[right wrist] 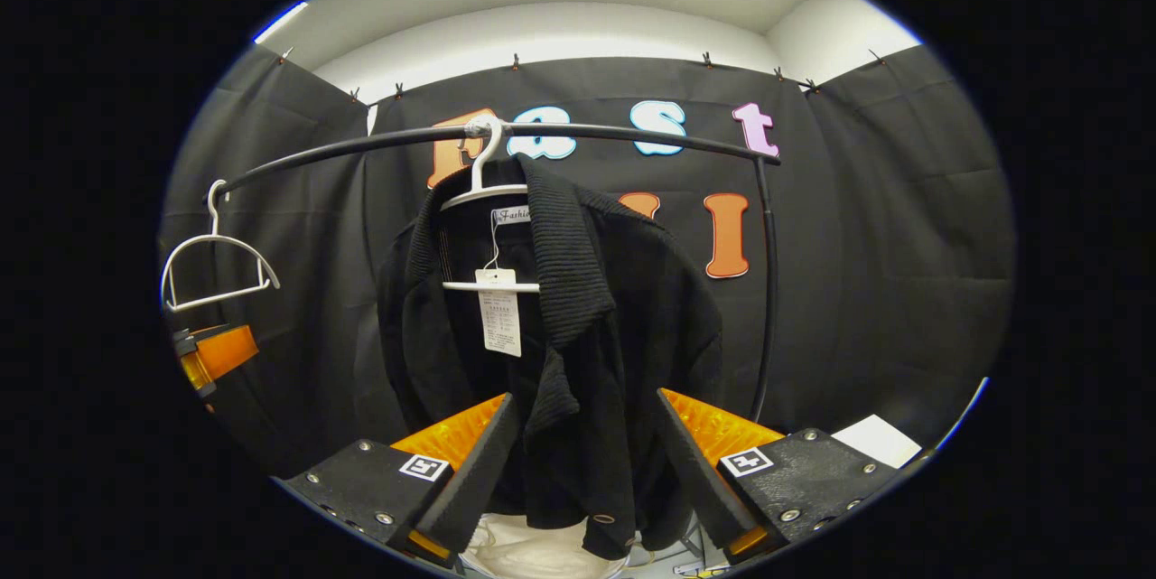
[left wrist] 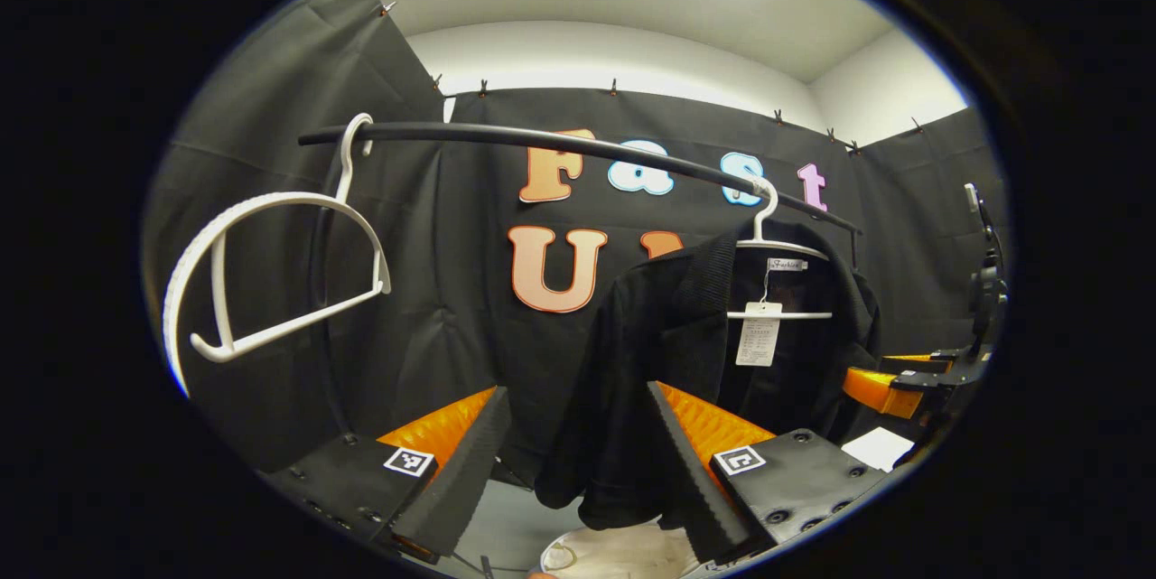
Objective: Grasp the clothes on the hanger with both hands and then place them into the laundry hamper below.
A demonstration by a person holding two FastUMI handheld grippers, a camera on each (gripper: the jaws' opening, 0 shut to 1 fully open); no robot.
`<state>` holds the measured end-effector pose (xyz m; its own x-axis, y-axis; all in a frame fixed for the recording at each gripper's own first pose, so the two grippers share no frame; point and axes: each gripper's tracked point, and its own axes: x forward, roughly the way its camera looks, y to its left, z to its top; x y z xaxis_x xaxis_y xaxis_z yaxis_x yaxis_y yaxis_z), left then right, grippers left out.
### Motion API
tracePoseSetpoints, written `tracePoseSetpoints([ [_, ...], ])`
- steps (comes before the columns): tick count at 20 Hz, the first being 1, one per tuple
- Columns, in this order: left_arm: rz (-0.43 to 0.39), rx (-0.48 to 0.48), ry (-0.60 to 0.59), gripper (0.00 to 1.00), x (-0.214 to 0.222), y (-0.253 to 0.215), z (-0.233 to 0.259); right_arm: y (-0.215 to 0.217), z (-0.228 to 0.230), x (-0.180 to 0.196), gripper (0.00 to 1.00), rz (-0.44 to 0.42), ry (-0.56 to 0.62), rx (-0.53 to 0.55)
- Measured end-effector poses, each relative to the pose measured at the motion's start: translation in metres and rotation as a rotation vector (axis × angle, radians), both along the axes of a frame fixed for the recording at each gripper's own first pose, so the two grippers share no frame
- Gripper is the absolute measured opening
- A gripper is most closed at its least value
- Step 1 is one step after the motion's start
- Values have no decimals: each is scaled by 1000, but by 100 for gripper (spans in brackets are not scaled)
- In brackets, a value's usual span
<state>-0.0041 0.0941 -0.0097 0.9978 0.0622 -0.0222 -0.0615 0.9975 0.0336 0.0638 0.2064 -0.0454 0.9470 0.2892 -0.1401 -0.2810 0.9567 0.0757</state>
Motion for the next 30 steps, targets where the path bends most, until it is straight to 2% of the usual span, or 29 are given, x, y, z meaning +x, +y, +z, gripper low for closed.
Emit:
tracePoseSetpoints([
  [1,-7,-2,3,96,2,1,-1,4,-3,6,94,-2,4,-2],
  [5,-30,-13,11,96,10,4,-8,10,-17,26,93,-7,35,4],
  [7,-39,-19,15,93,13,4,-12,14,-26,35,93,-9,54,18],
  [8,-44,-22,14,97,15,5,-13,15,-30,40,96,-10,64,26],
  [10,-48,-26,22,96,21,6,-19,16,-37,47,88,-11,92,49],
  [13,-70,-36,43,96,29,-1,-24,22,-46,57,99,-4,145,91],
  [14,-76,-35,44,97,32,-4,-25,20,-48,57,99,-6,156,102],
  [16,-86,-32,42,96,40,-9,-27,16,-51,61,81,-11,167,110],
  [21,-108,-40,39,97,62,-35,-31,6,-50,64,54,-6,182,127],
  [23,-129,-45,48,96,72,-49,-35,-1,-50,65,36,-10,192,135],
  [24,-141,-49,54,94,78,-57,-37,-2,-50,65,39,-9,194,139],
  [25,-152,-49,55,100,82,-64,-37,-4,-48,64,34,-6,194,142],
  [26,-164,-45,52,93,87,-72,-37,-5,-47,63,27,-2,192,143],
  [27,-177,-37,52,93,92,-79,-39,-6,-46,62,17,7,189,141],
  [28,-187,-28,54,93,98,-86,-41,-5,-45,60,20,19,189,137],
  [29,-193,-21,58,96,104,-93,-43,-3,-45,59,18,32,192,134],
  [30,-200,-16,55,93,110,-100,-44,-4,-45,57,17,41,195,132],
])
